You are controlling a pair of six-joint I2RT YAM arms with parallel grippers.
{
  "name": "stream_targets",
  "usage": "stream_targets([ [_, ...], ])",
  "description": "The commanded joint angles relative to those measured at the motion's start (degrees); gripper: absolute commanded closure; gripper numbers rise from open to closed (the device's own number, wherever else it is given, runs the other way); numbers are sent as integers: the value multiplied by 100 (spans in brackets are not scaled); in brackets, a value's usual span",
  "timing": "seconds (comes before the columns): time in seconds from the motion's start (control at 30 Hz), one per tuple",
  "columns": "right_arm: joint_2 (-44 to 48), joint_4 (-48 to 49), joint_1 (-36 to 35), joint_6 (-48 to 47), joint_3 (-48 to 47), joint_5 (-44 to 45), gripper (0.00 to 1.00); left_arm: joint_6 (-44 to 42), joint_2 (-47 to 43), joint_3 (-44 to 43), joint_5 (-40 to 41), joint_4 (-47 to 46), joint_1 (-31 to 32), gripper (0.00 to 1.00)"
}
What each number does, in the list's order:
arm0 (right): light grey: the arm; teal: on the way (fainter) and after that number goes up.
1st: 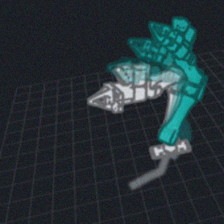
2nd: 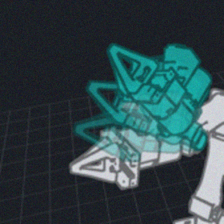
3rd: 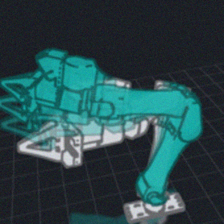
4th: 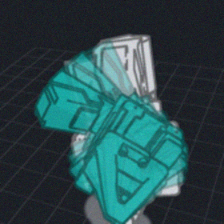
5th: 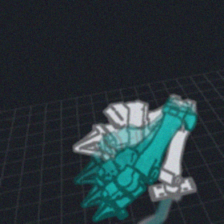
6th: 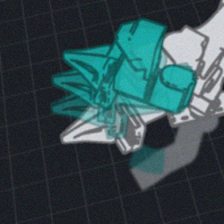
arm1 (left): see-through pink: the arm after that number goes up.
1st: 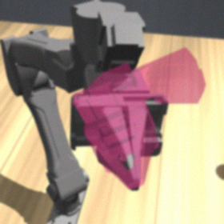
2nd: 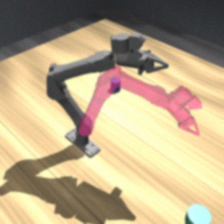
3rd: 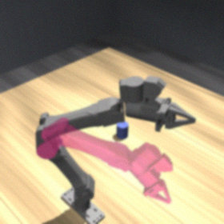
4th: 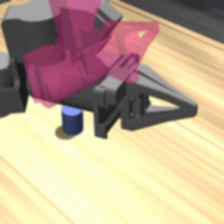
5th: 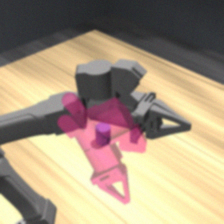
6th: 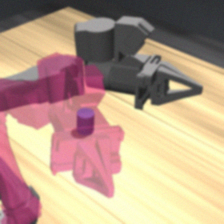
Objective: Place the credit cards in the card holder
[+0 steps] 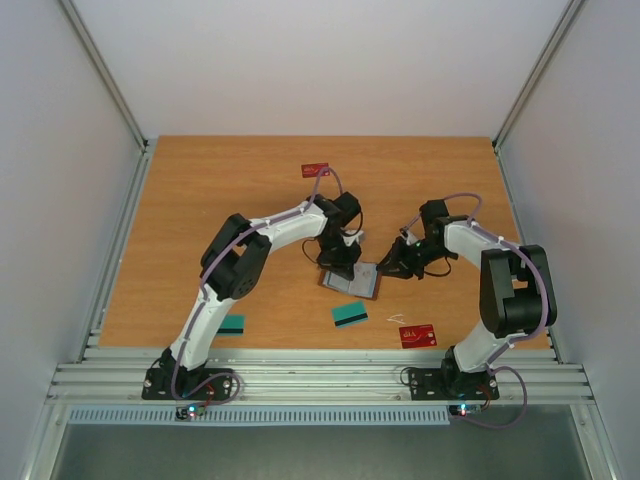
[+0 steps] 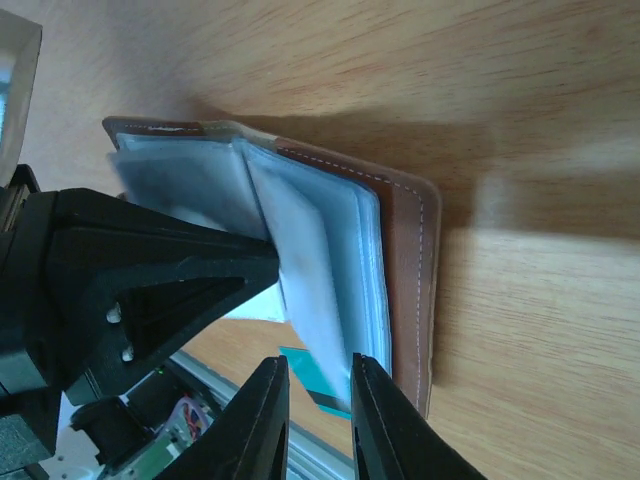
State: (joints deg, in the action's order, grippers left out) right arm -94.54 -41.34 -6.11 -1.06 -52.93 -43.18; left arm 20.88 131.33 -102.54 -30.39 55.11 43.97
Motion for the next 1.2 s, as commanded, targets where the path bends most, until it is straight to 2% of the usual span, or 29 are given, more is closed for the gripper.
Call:
stream_targets([
  [0.0,45,304,-13,357,118,-329,78,-209,229,-187,184,100,7,100],
  [0.3,-131,499,-202,446,134,-414,71,-225,282,-117,156,43,1,100],
  [0.8,-610,599,-417,357,124,-310,70,-146,234,47,70,-90,-11,100],
  [1.17,-524,469,-417,205,185,-195,69,-128,188,95,55,-111,-26,100],
])
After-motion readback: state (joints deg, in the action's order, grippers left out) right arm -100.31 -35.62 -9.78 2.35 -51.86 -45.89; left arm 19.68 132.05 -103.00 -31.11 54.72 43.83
